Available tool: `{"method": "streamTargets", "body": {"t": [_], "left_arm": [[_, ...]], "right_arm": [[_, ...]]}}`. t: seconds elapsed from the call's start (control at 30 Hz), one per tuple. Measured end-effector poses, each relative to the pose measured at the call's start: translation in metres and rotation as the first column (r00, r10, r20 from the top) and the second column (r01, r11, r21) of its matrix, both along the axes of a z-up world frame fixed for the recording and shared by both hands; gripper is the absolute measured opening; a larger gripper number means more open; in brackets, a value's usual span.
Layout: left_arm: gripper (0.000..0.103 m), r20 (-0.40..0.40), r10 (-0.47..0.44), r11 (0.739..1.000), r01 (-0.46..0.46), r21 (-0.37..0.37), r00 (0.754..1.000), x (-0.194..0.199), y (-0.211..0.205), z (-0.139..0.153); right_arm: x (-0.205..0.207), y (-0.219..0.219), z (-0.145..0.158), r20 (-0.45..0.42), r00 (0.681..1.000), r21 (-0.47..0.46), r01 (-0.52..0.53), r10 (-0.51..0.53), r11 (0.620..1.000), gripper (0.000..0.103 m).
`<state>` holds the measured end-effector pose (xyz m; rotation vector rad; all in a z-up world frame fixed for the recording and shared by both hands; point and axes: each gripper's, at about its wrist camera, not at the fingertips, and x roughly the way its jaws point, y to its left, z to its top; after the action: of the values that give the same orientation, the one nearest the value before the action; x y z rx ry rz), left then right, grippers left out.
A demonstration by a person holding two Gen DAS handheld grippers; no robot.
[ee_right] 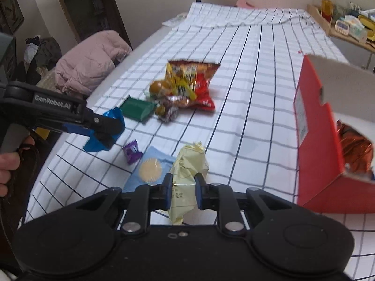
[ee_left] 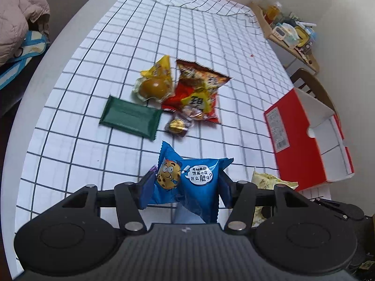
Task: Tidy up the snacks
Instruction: 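Carry both packets into the red box and open both tools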
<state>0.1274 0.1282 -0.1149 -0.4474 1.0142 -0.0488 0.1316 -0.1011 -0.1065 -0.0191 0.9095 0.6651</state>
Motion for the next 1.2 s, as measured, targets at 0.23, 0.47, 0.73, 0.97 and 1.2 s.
{"method": "streamTargets", "body": {"t": [0.23, 0.47, 0.73, 0.97, 1.2], "left_arm": [[0.055, 0.065, -0.039, 0.999, 0.039, 0.013, 0.997, 0.0, -0.035, 0.036], [0.055, 0.123, -0.087, 0.996, 0.083, 0.038, 0.989, 0.01, -0.088, 0.067], [0.055, 0.154, -0.146, 0.988, 0.137, 0.068, 0.977, 0.03, -0.158, 0.09], [0.055, 0.157, -0.197, 0.978, 0.182, 0.1, 0.968, 0.053, -0.22, 0.097], [0.055, 0.127, -0.241, 0.965, 0.222, 0.142, 0.962, 0.076, -0.275, 0.087]], "right_arm": [[0.0, -0.03, 0.035, 0.043, 0.999, 0.04, 0.023, -0.025, 0.999, 0.017], [0.009, -0.078, 0.058, 0.077, 0.994, 0.086, 0.073, -0.079, 0.994, 0.018], [0.025, -0.141, 0.071, 0.121, 0.983, 0.099, 0.127, -0.138, 0.987, 0.018], [0.042, -0.198, 0.068, 0.12, 0.973, 0.111, 0.184, -0.197, 0.977, 0.018], [0.062, -0.243, 0.055, 0.114, 0.965, 0.098, 0.224, -0.235, 0.97, 0.018]]}}
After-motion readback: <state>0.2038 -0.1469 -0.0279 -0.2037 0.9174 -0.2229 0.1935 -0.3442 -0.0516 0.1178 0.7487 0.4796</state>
